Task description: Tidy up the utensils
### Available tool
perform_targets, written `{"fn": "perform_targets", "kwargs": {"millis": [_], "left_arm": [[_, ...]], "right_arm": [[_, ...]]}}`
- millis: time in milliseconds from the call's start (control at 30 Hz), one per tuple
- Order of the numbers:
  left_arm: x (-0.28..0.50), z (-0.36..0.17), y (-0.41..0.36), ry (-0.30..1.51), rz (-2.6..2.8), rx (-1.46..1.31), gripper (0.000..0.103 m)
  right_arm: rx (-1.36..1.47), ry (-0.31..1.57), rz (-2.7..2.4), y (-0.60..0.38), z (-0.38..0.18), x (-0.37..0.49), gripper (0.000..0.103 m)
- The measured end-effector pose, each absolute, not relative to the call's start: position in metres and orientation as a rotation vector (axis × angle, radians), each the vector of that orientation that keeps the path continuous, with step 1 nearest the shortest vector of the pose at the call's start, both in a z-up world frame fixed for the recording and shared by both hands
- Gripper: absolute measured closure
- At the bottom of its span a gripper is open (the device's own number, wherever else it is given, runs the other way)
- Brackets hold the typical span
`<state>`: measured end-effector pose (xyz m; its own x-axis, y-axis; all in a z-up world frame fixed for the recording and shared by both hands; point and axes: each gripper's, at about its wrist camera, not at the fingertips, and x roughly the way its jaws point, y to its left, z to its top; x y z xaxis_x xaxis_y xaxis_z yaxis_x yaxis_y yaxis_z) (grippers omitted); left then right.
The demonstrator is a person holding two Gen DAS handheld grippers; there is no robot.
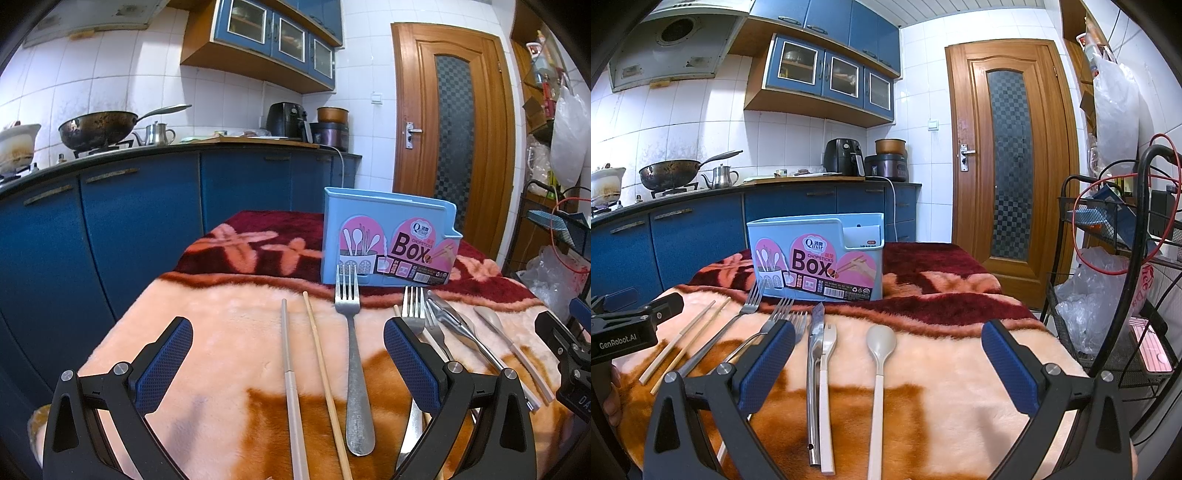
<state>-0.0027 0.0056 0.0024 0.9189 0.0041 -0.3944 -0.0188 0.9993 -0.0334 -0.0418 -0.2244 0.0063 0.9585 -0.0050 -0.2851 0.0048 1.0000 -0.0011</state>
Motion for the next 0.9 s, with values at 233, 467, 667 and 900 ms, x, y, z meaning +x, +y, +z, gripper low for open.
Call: {"fn": "perform_targets", "kwargs": {"millis": [233, 467, 667, 900], "left_arm": [[-0.0011, 0.0002, 0.0061, 0.402, 0.014, -0.037, 0.0], [-0.0017, 0.0009, 0.0057, 0.402, 0.016, -0.037, 0.0], [-0.0018, 0.0009, 0.0058, 0.403, 0.015, -0.037, 0.0], [-0.0016, 0.0009, 0.0058, 0.404, 0.015, -0.038, 0.0]], "right_arm": [[-0.001, 0.288, -0.005, -0.2242, 0.0062, -0.0419, 0.0], [-0.001, 0.289, -0.005, -0.2242, 0.0063, -0.0418, 0.0], [0.0, 0.289, -0.004, -0.2244, 0.0063, -0.0419, 0.0], [0.0, 0.29, -0.005, -0.2248, 0.0063, -0.0419, 0.0]]}}
